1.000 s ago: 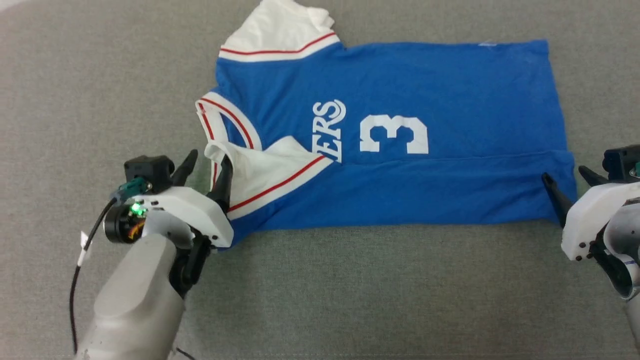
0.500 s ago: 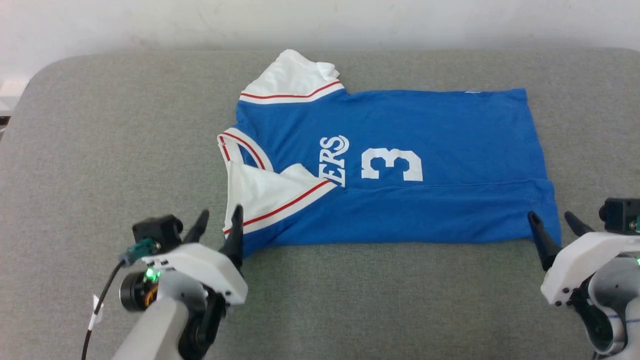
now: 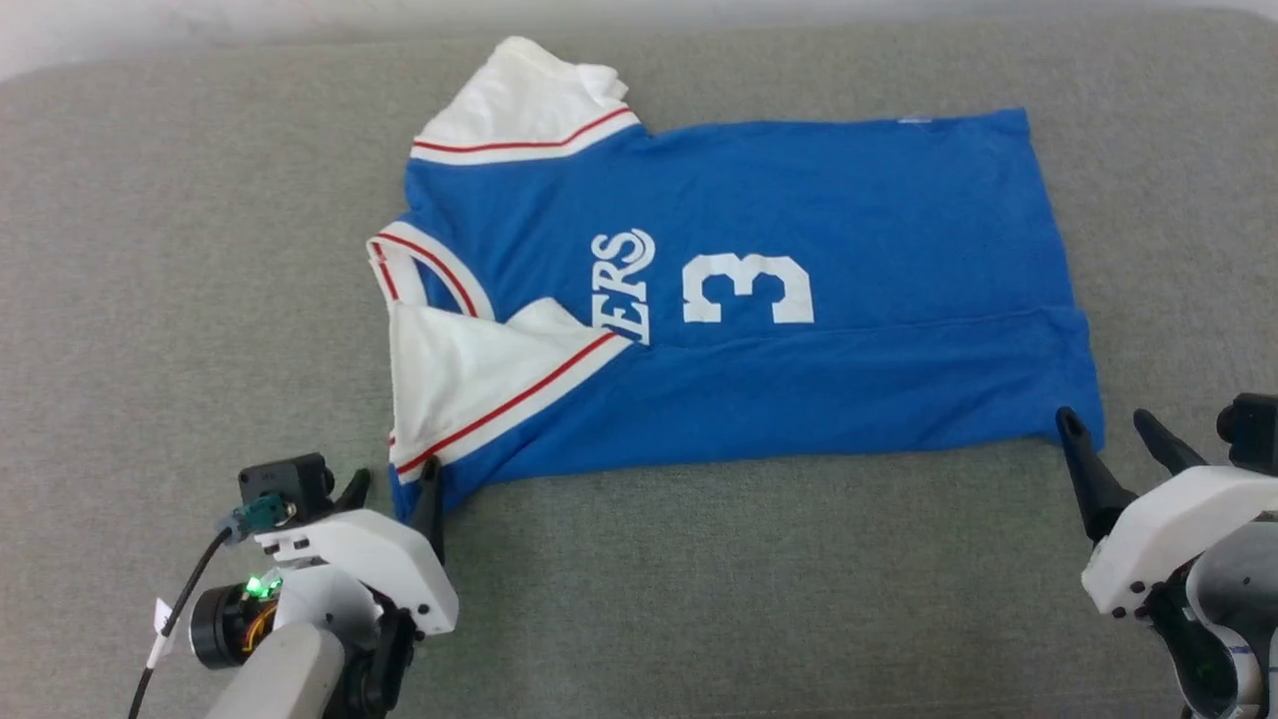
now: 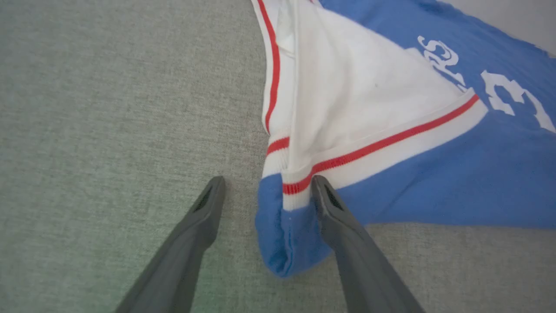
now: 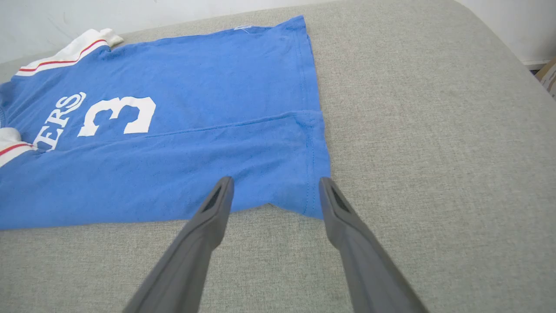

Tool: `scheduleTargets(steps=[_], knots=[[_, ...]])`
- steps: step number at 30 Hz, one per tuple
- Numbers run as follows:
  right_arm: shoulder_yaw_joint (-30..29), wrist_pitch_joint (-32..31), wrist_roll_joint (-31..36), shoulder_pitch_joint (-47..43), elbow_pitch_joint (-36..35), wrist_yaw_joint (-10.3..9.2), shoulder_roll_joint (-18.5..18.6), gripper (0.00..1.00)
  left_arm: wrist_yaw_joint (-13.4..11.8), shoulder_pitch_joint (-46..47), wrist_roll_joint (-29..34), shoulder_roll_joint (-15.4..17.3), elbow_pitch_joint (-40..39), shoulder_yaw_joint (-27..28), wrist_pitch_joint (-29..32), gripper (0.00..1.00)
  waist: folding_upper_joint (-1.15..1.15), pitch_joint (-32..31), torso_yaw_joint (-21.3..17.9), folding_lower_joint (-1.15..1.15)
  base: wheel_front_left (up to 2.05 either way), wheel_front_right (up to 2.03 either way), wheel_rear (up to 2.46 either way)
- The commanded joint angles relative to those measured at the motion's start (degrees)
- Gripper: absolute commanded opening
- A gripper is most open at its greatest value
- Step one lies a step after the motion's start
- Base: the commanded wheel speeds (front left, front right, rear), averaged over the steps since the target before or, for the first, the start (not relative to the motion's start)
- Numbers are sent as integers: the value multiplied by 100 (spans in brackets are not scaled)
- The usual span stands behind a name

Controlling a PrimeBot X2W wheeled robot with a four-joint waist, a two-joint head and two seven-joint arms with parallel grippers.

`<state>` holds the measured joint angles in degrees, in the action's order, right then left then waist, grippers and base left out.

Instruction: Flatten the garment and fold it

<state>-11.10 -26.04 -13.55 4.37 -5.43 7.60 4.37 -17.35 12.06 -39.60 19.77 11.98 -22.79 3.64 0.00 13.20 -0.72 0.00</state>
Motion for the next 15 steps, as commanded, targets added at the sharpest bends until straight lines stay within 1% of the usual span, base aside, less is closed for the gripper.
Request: scheduleTargets(steps=[1,4,7,9,12,15], knots=[[-5,-9,33,-34,-55,-11,-41,100,-68,37,37,39,79,22,35,100,0,218,-171,0,0,0,0],[2,-5,16,-7,-79,-11,-69,100,-166,87,89,79,271,6,115,100,0,324,-222,0,0,0,0],[4,4,21,13,-74,-11,-87,100,-203,115,121,104,518,-109,345,100,0,387,-251,0,0,0,0],[3,2,39,23,-73,-11,-95,100,-165,118,84,83,659,-202,540,0,0,407,-258,0,0,0,0],[-10,-10,76,36,-53,-11,-104,100,-79,130,49,46,774,-256,560,0,0,355,-239,0,0,0,0],[-48,-67,238,20,-4,-11,-32,100,-18,134,52,-11,753,-220,287,0,0,213,-159,0,0,0,0]])
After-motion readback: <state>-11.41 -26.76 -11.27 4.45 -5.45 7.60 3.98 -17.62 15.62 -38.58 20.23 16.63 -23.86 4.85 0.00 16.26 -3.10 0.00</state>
